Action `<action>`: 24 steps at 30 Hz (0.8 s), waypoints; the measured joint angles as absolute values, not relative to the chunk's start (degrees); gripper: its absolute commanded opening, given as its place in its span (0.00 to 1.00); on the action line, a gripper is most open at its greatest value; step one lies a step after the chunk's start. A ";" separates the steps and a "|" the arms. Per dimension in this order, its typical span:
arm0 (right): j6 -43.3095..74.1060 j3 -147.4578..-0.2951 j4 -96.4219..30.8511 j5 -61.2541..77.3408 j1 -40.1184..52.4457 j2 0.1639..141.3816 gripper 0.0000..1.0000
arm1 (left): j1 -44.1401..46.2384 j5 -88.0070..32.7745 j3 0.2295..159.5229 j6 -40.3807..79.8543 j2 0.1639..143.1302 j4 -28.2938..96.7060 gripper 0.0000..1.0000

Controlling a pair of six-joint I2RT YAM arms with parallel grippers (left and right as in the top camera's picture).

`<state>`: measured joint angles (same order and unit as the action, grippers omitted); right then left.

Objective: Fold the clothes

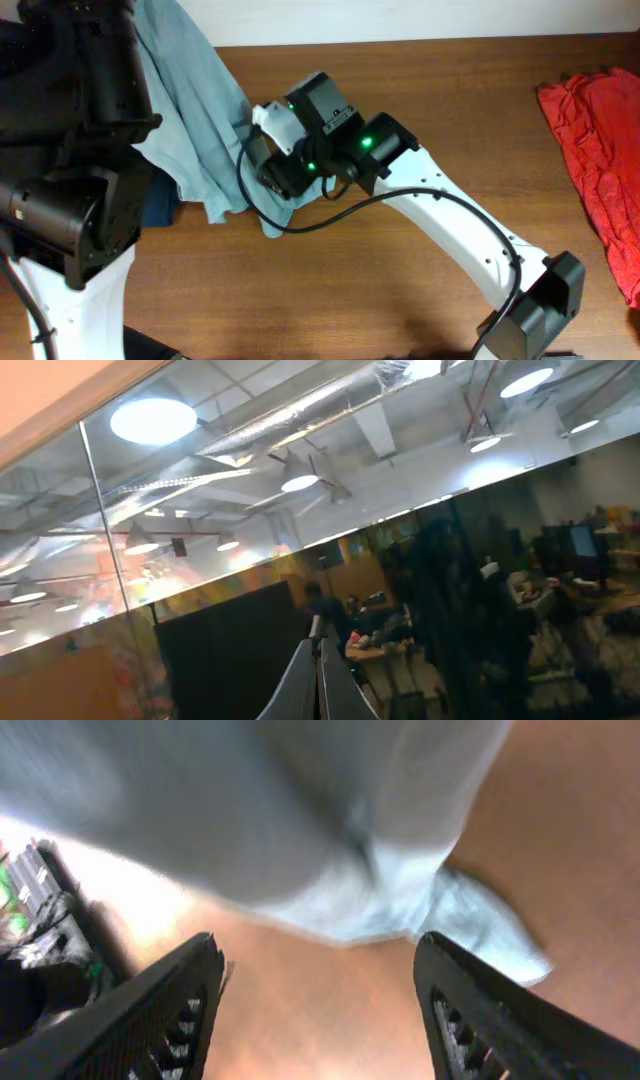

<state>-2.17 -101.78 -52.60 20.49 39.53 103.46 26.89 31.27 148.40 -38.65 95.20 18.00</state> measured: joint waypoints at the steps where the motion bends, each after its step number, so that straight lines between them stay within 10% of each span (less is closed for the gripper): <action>1: -2.09 -101.78 -53.91 21.17 39.53 103.46 0.63 | 26.89 31.81 148.38 -39.27 95.22 17.23 0.01; 10: -4.71 -101.78 -62.02 28.80 41.28 103.46 0.63 | 26.89 37.87 148.42 -45.82 95.48 6.87 0.01; 24: -3.29 -101.78 -40.01 24.14 46.54 103.48 0.64 | 26.89 38.63 148.42 -46.04 95.90 12.01 0.01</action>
<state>-3.29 -101.78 -40.01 24.14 46.54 103.48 26.89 38.63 148.42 -46.04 95.90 12.01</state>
